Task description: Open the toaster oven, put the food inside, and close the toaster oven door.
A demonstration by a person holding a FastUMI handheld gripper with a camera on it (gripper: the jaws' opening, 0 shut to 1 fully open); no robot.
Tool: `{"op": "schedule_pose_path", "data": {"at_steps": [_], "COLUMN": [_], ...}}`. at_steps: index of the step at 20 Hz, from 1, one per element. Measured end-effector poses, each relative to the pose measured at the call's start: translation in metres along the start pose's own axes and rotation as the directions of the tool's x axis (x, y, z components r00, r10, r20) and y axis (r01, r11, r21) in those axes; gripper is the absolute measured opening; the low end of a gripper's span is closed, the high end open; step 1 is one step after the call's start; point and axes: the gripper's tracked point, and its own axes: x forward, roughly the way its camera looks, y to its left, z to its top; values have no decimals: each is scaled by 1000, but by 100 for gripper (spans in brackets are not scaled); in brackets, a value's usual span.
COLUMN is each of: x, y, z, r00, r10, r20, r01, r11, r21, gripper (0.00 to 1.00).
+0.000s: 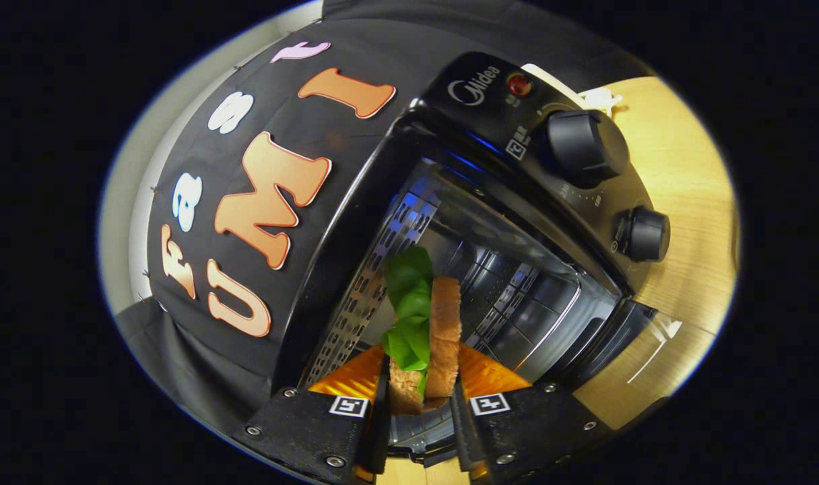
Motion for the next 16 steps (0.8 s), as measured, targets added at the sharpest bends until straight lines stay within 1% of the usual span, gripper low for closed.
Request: {"op": "schedule_pose_path", "data": {"at_steps": [3,5,9,13,14,15,16], "x": [-7,-13,-28,-35,-36,-37,-37], "y": [-8,-11,-8,-6,-7,-12,-15], "z": [10,13,22,22,25,24,24], "r00": [997,995,991,993,992,992,991], "r10": [-54,-69,-70,-64,-72,-81,-91], "r20": [56,74,112,94,100,97,96], "r01": [61,85,109,103,114,121,129], "r11": [988,965,911,859,845,830,824], "r21": [-143,-246,-397,-501,-523,-545,-552], "gripper": [52,61,74,79,79,84,87]}}
